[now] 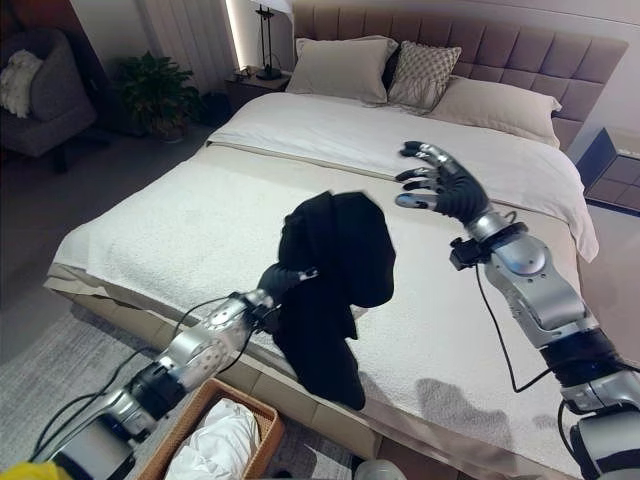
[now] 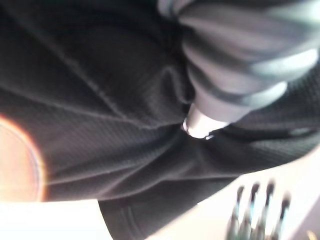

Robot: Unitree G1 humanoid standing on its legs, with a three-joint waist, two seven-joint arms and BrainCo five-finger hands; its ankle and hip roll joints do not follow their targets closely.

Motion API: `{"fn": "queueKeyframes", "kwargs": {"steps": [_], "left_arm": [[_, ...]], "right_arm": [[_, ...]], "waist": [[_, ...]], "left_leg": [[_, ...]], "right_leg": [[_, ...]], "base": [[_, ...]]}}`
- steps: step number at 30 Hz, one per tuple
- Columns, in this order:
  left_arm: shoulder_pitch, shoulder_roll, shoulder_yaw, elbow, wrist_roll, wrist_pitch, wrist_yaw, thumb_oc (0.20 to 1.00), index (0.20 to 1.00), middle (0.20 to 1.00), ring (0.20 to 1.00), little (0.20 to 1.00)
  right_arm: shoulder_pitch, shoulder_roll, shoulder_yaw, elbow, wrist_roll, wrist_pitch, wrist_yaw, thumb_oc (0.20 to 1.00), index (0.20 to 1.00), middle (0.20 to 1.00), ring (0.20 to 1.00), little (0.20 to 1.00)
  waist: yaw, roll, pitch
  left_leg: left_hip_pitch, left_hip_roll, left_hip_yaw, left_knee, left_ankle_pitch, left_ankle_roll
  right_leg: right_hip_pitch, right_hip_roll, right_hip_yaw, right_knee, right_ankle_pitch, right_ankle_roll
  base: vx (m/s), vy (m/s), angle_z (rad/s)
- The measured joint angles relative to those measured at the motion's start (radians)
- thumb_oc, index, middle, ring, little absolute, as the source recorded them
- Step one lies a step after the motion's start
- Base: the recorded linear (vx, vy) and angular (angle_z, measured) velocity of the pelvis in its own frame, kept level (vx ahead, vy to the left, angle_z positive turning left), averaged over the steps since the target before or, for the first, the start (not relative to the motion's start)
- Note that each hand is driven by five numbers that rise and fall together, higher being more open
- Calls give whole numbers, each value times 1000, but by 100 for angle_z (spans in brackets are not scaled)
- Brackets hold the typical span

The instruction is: Pick up clothes into the bucket

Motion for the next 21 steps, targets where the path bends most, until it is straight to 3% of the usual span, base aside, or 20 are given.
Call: {"fn": "queueKeyframes", "kwargs": {"steps": [1,3,5,8,11,21], "left_arm": [[86,-9,102,-37,32,0,-3,200,200,200,200,200],[159,14,162,-46,45,-6,8,200,200,200,200,200],[260,-6,306,-89,110,-27,-8,200,200,200,200,200],[347,-18,418,-89,150,-43,6,200,200,200,200,200],[459,-97,592,-106,191,-66,31,200,200,200,200,200],[569,-121,755,-145,280,-120,83,200,200,200,200,200]], "right_arm": [[76,45,-87,-6,-30,-10,-5,1000,1000,1000,1000,1000],[151,69,-116,22,-57,-2,-23,1000,1000,1000,1000,1000],[244,174,-219,19,-116,-16,-27,1000,1000,1000,1000,1000],[362,243,-259,59,-159,-11,-37,1000,1000,1000,1000,1000],[490,387,-332,143,-224,-9,-49,1000,1000,1000,1000,1000],[572,500,-337,511,-395,-10,-77,1000,1000,1000,1000,1000]], "waist": [[6,-2,2],[20,2,11],[22,-6,16],[28,-5,21],[51,-8,43],[55,-3,148]], "left_leg": [[0,1,0,-2,0,0],[-2,0,-2,-2,-1,-1],[-2,1,-7,-2,-3,-3],[-20,0,-16,-1,-3,-4],[-44,-2,-17,5,-3,-4],[-132,-21,-32,59,-5,-5]], "right_leg": [[-1,1,0,-1,-3,0],[-2,1,0,-1,-4,-1],[-2,2,-4,0,-9,-2],[-17,0,-7,3,-13,2],[-37,-1,-8,7,-13,1],[-137,-29,-20,101,-40,7]], "base": [[0,0,0],[0,0,0],[0,5,5],[-18,8,7],[-46,20,3],[-69,38,6]]}}
